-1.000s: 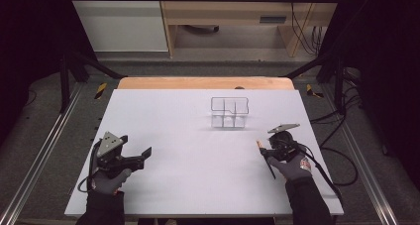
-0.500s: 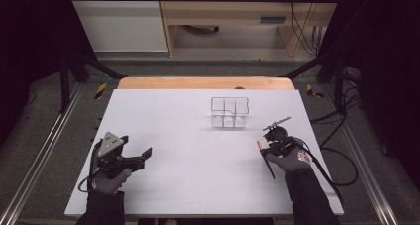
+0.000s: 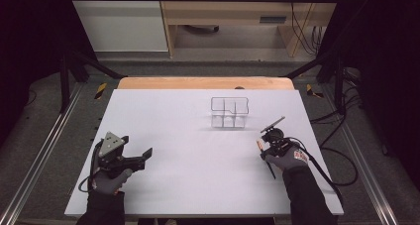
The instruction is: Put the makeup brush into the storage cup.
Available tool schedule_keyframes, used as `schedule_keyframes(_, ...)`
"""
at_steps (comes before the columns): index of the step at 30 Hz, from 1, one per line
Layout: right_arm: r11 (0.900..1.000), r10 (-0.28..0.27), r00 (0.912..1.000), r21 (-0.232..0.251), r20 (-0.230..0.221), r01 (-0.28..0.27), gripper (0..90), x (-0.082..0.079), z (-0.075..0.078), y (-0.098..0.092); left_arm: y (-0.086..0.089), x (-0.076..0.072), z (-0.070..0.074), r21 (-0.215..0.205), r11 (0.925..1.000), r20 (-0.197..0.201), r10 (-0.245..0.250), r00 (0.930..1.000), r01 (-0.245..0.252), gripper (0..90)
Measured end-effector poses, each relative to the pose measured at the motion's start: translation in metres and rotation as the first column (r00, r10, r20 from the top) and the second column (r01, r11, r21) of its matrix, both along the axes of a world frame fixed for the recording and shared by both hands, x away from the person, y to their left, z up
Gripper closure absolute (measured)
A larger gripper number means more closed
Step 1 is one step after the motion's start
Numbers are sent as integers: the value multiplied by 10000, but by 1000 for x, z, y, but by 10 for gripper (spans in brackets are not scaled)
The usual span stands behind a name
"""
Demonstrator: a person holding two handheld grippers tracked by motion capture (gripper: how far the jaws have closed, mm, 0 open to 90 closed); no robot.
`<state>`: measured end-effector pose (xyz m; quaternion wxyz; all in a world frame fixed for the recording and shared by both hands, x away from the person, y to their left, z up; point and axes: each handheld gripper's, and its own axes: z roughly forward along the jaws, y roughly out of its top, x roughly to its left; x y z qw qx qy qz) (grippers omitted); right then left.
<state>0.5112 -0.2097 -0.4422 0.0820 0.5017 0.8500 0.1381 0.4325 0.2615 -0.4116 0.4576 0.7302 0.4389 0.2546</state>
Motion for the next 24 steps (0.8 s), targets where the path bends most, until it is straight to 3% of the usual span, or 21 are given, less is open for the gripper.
schedule_keyframes(24,9990,-453,9972,-79,-588,449,832,2,-5,4,0,0,0,12,10000,1,-5,10000,5,44)
